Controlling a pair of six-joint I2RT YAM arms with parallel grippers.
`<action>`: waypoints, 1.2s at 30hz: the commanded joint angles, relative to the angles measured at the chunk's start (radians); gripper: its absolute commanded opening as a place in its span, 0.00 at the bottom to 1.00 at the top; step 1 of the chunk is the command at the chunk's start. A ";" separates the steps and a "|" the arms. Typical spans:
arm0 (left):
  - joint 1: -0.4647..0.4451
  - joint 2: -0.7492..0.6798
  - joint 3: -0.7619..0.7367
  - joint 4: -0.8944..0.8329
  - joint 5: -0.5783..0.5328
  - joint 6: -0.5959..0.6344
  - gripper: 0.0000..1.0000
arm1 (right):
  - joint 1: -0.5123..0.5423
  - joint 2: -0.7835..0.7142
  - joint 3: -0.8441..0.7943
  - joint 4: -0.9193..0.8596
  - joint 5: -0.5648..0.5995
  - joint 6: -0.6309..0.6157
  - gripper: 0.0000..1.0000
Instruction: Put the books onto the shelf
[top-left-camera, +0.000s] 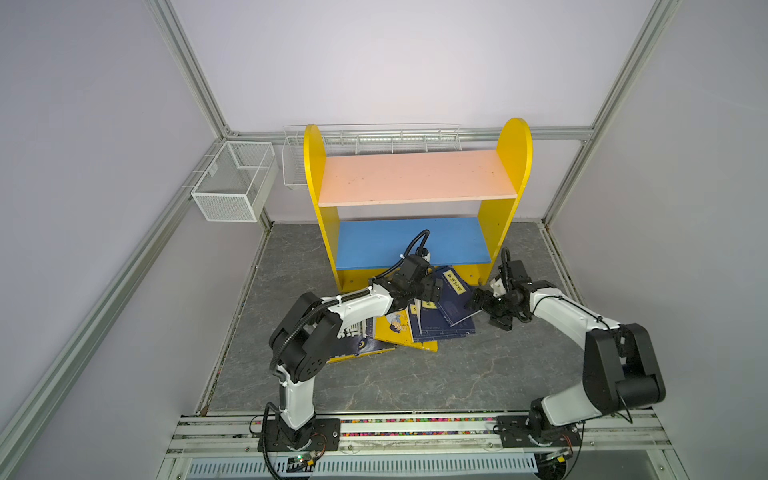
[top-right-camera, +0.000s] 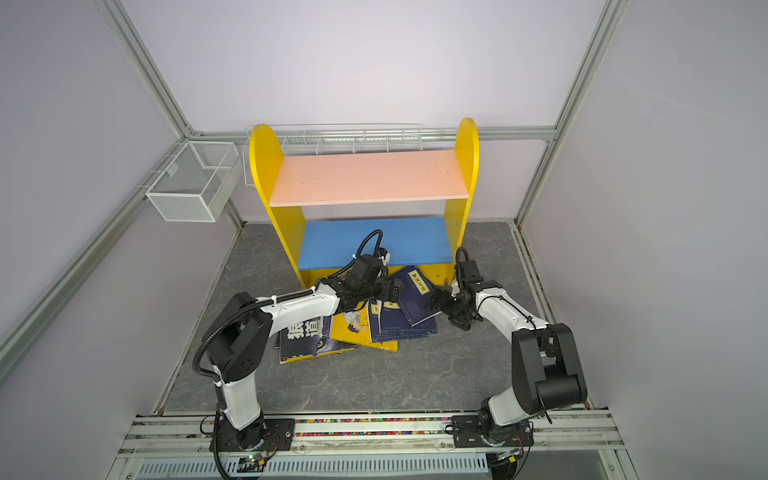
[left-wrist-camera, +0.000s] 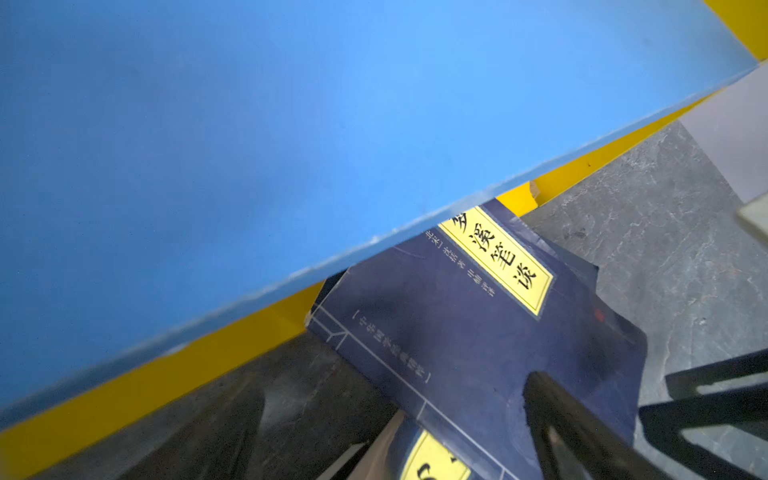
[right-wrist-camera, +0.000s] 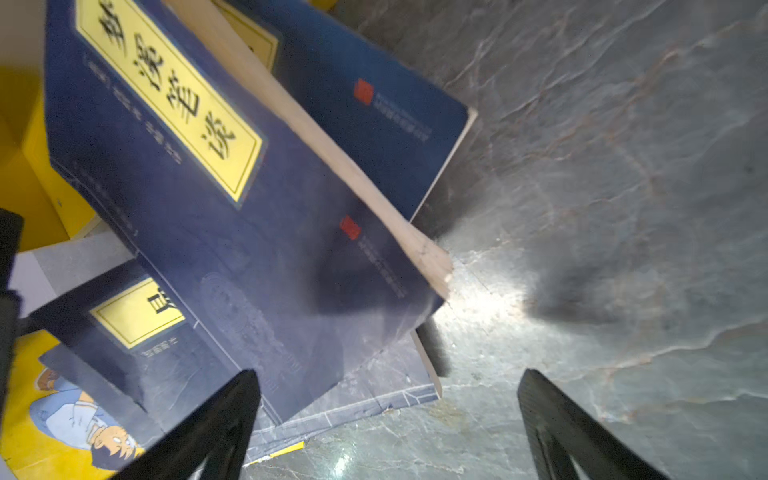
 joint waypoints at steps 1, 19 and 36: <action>-0.037 0.034 0.059 0.027 -0.030 0.047 0.98 | -0.014 -0.020 -0.043 -0.016 -0.023 -0.021 1.00; -0.085 0.161 0.158 -0.099 0.055 0.141 0.95 | -0.021 -0.006 -0.046 0.016 -0.038 0.016 0.99; -0.163 0.212 0.280 -0.219 0.260 0.186 0.87 | -0.199 -0.022 -0.136 0.042 -0.100 0.079 0.99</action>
